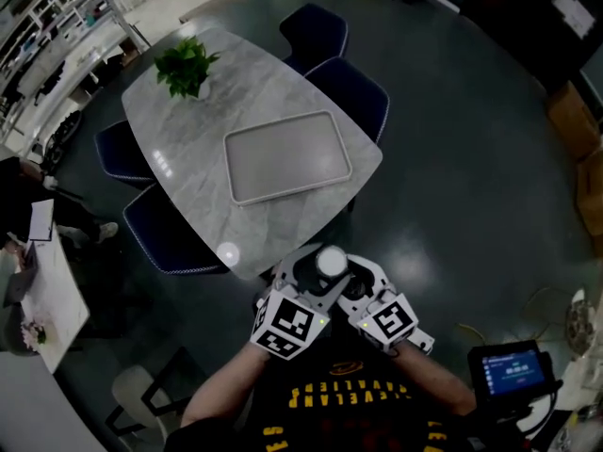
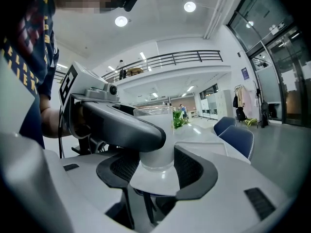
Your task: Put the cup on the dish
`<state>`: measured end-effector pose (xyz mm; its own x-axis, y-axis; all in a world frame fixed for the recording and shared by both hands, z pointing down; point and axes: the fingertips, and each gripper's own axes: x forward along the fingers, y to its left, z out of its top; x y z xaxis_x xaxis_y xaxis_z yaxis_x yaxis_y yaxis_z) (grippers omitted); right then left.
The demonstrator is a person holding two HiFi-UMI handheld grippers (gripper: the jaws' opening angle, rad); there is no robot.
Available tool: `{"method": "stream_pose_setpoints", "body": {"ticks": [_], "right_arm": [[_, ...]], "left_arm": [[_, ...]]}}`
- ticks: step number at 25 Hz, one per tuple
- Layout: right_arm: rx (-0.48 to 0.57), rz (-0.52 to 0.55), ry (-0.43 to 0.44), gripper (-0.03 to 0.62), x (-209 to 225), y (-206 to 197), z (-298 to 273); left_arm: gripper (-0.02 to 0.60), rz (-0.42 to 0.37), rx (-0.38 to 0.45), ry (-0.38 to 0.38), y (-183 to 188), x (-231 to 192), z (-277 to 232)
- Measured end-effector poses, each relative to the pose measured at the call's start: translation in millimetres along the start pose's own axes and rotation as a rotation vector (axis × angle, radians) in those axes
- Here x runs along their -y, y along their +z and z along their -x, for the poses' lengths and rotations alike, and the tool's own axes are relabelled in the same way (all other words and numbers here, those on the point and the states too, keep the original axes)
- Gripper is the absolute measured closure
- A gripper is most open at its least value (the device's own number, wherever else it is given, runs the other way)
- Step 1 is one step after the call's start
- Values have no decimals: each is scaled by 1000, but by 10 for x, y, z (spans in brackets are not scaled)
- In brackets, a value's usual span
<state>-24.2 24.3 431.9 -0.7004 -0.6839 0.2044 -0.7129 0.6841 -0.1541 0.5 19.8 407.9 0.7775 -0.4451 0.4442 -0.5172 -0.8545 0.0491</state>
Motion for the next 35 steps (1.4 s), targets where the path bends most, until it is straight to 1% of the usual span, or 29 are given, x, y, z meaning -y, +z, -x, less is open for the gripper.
{"method": "stream_pose_setpoints", "body": {"ticks": [4,8,13,17,25,29,35], "right_arm": [[-4,34,49,370,435,104,8],[-7,40,89,370,851,207,22],[-8,65,136,370,1099,290,7],[-1,86,156,370,1296,335,-1],[-5,111,175,370,1587,302,-222],[0,142,160,370,1755,298,-327],[-24,171,147,370,2017,334,-602]], "left_arm": [[314,16,12,59,283,-147,-344],[314,34,16,99,516,-262,-691],[314,50,35,154,668,-359,-886],[314,35,30,184,767,-414,-1054],[314,-22,4,205,713,-637,-1339],[314,-62,16,205,740,-756,-1478],[314,-50,50,198,791,-1088,-1650]]}}
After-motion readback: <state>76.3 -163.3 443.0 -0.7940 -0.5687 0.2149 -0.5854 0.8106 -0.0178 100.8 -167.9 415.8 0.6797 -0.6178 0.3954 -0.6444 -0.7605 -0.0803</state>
